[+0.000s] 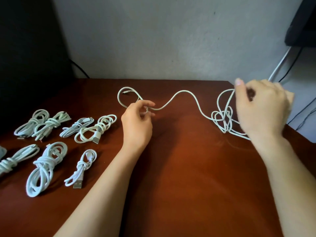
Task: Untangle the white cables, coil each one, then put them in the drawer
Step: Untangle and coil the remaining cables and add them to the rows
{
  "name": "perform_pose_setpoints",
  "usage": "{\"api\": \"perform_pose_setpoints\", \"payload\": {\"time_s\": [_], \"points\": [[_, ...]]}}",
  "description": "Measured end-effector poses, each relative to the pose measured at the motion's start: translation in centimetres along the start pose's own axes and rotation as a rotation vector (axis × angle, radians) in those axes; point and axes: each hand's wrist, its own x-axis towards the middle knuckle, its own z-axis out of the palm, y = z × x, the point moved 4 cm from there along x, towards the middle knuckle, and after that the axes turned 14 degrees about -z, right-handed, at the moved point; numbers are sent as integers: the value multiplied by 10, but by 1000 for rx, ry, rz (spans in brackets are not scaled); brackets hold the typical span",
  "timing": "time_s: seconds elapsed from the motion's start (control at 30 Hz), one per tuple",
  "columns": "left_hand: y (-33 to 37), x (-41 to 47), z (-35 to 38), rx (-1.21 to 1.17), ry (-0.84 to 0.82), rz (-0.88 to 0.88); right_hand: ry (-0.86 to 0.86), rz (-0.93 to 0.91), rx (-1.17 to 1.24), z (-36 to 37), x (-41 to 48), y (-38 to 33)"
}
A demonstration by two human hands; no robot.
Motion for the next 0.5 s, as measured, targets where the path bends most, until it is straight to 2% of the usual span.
{"api": "perform_pose_setpoints", "payload": {"time_s": [0.07, 0.13, 0.2, 0.27, 0.4, 0.5], "points": [[2, -1, 0, 4, 6, 19, 154, -22, 78, -9, 2, 3], [5, -4, 1, -1, 4, 39, 254, -145, 136, -14, -1, -9], [9, -7, 0, 0, 17, 86, 233, -293, 195, -10, -8, -35], [14, -9, 0, -7, 28, 128, 78, -398, 229, 0, -18, -65], [26, -17, -3, -146, -1, 149, -497, -389, 153, 30, -44, -95], [35, -21, -4, -334, -104, 83, -600, -310, 183, 37, -49, -90]]}}
